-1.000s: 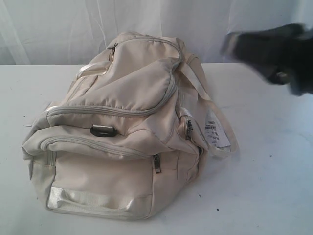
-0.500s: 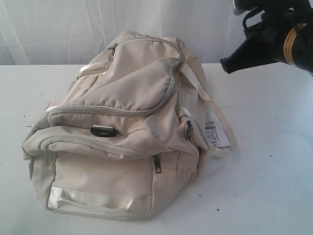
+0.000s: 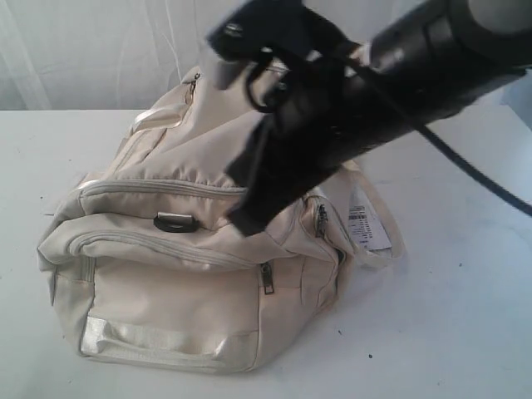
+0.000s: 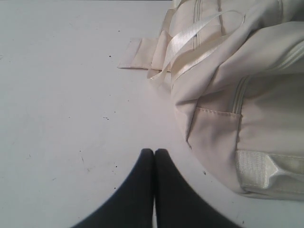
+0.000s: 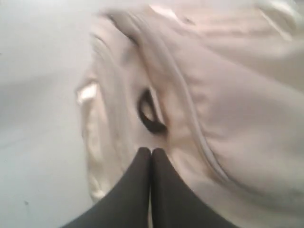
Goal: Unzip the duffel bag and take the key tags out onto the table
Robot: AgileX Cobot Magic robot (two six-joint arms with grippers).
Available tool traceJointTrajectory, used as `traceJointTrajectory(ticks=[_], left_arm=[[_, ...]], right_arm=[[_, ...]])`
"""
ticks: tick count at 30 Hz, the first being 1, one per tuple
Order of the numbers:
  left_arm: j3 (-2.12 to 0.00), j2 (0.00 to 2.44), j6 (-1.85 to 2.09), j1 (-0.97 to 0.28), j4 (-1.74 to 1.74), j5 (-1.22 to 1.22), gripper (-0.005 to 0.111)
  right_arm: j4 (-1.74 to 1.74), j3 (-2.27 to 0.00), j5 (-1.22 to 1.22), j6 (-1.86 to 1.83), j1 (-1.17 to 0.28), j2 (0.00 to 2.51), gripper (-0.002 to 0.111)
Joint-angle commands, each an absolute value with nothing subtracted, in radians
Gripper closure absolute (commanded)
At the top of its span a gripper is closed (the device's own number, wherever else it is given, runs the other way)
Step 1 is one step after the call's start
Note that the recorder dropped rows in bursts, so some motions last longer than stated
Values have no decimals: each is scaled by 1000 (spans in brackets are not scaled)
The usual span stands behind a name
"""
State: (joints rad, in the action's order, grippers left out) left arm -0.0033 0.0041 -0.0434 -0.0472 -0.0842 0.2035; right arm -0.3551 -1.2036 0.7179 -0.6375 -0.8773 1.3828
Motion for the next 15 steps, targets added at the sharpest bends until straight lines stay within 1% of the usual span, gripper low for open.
traceJointTrajectory(ticks=[1,3,5,7,9,11,12,15], left_arm=[[0,0,-47,-53,-88,202,107],[0,0,-47,-53,-88,202,107],[0,0,-47,-53,-88,202,107],[0,0,-47,-53,-88,202,107],[0,0,-47,-53,-88,202,107],[0,0,-47,-53,-88,202,107],[0,0,-47,-53,-88,202,107],[0,0,-47,-53,-88,202,107]], right_arm=[[-218,-1242,630,-642,-1061,1440,108],[-147,-1242,588,-642,-1117,1484,105],[-98,-1242,550,-642,-1161,1536,94],[-69,-1242,521,-642,-1188,1579,77],[-37,-1242,497,-642,-1198,1624,57],[-6,-1242,472,-642,-1198,1660,42],[23,-1242,458,-618,-1198,1676,40],[154,-1242,419,-477,-1198,1712,44]])
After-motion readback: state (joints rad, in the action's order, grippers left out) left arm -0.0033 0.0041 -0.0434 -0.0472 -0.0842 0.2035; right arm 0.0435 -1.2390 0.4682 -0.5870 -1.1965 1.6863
